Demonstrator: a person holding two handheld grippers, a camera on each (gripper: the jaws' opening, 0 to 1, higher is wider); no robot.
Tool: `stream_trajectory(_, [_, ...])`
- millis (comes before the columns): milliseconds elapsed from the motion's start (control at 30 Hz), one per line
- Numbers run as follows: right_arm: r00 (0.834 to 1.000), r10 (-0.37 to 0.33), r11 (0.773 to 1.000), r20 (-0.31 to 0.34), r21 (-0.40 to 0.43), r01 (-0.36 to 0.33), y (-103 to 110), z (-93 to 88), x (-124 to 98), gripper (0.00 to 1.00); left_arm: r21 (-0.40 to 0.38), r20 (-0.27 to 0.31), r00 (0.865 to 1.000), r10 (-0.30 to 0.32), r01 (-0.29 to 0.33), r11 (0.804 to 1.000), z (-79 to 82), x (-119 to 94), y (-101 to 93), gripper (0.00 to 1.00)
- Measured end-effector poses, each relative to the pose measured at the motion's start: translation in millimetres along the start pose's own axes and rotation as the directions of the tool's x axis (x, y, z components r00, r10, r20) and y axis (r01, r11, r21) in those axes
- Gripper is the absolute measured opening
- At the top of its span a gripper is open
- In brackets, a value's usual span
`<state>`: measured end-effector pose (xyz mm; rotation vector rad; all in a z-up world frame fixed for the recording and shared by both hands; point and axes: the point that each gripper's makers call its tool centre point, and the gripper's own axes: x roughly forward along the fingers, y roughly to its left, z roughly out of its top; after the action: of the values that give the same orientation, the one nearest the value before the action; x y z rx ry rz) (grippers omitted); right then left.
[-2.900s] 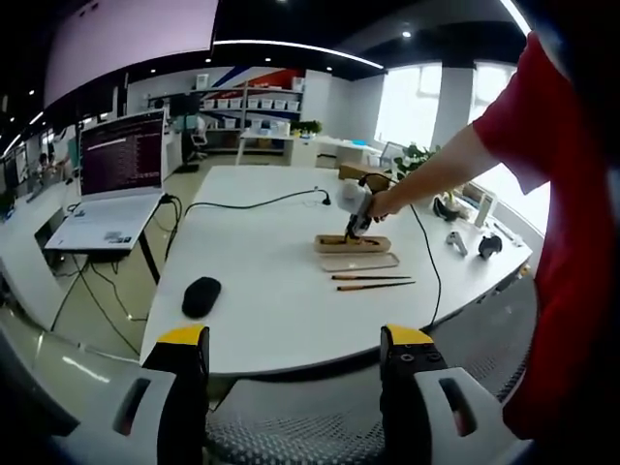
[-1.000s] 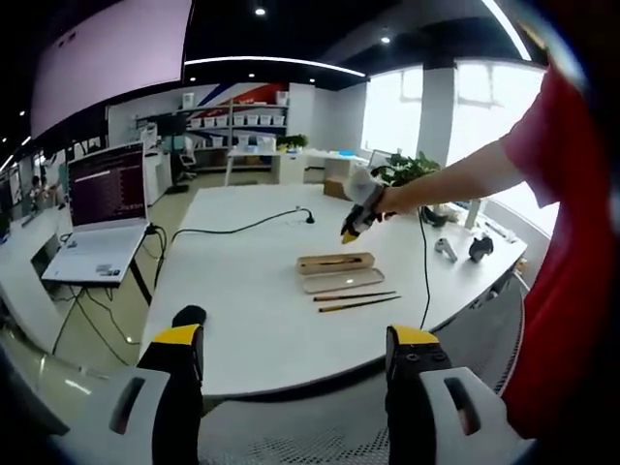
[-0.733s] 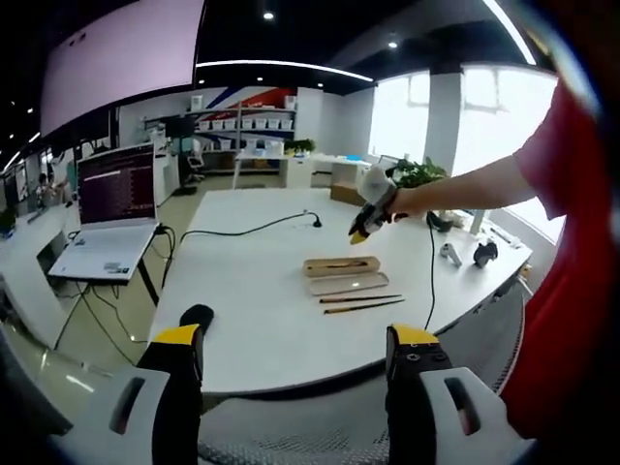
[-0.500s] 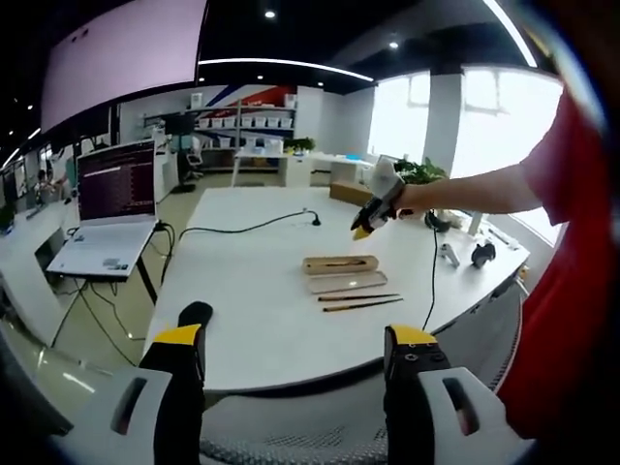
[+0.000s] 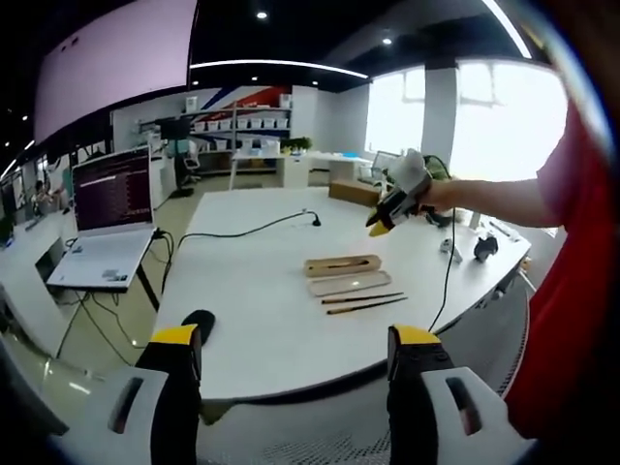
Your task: Arrange the utensils inside the cutlery case until each visible utensil rests in its matching compartment.
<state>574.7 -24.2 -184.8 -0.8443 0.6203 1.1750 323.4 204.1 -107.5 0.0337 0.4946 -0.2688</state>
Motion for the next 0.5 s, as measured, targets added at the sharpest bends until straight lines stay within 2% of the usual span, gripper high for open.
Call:
stream_trajectory(100, [1.000, 0.012, 0.999, 0.024, 0.032, -0.013, 7.4, 2.7, -5.1, 0.19, 0.001, -0.002, 1.000, -0.009, 0.009, 1.000, -0.4, 1.8, -2.5, 0.80])
stream_trajectory(167, [0.996, 0.037, 0.996, 0.080, 0.075, -0.043, 16.7, 9.4, -6.8, 0.23, 0.006, -0.006, 1.000, -0.015, 0.015, 1.000, -1.2, 3.6, -3.8, 0.81])
stream_trajectory(267, [0.996, 0.034, 0.993, 0.084, 0.107, -0.043, 22.5, 5.1, -7.0, 0.25, 0.012, -0.006, 1.000, -0.010, 0.010, 1.000, -0.8, 3.2, -2.3, 0.82])
stream_trajectory(333, [0.995, 0.029, 0.994, 0.091, 0.106, -0.038, 27.4, 3.6, -6.8, 0.25, -0.045, -0.001, 0.999, 0.043, -0.043, 0.998, -1.1, 0.9, 6.5, 0.90])
stream_trajectory(400, [0.996, 0.023, 0.992, 0.090, 0.118, -0.033, 31.1, 2.1, -7.0, 0.25, -0.061, 0.007, 0.999, 0.051, -0.051, 0.997, -1.0, -1.6, 10.0, 0.95])
stream_trajectory(500, [0.995, -0.001, 0.991, 0.097, 0.133, -0.012, 32.6, -1.0, -8.4, 0.23, -0.056, 0.003, 0.999, 0.047, -0.047, 0.997, -2.4, -5.3, 10.9, 0.94])
